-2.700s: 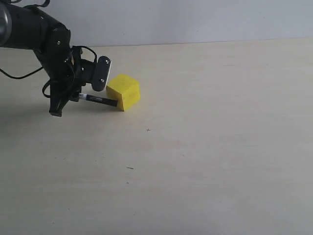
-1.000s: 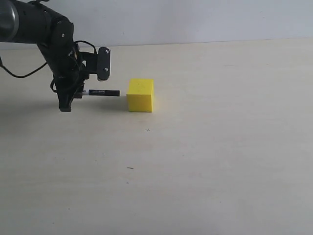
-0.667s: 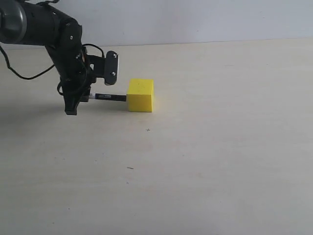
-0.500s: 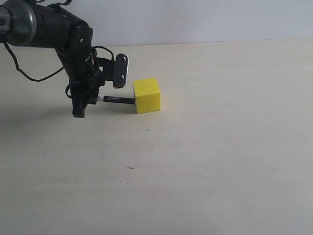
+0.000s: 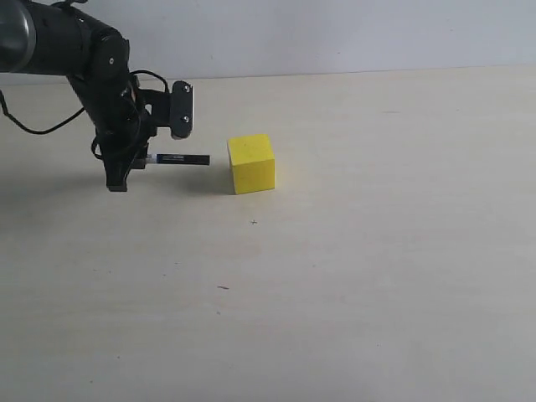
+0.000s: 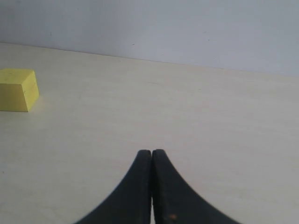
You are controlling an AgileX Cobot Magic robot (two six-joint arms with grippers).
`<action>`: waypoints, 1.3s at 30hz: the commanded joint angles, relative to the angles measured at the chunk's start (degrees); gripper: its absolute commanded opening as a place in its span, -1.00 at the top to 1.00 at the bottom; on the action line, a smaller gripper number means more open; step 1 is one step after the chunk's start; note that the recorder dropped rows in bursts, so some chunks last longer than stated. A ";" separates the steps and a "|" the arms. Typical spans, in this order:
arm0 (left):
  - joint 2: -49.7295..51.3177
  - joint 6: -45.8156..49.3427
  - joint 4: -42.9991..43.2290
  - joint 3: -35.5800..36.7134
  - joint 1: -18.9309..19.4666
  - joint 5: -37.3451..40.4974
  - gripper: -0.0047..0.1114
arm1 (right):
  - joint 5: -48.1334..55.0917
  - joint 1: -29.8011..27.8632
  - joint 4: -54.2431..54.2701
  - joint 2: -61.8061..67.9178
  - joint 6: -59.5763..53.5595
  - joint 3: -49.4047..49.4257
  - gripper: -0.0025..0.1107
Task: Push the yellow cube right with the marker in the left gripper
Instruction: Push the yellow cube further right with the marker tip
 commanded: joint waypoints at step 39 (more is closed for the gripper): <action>-1.09 -3.40 -4.02 -0.29 1.25 4.27 0.92 | 0.05 0.12 -0.03 -0.31 -0.36 0.28 0.96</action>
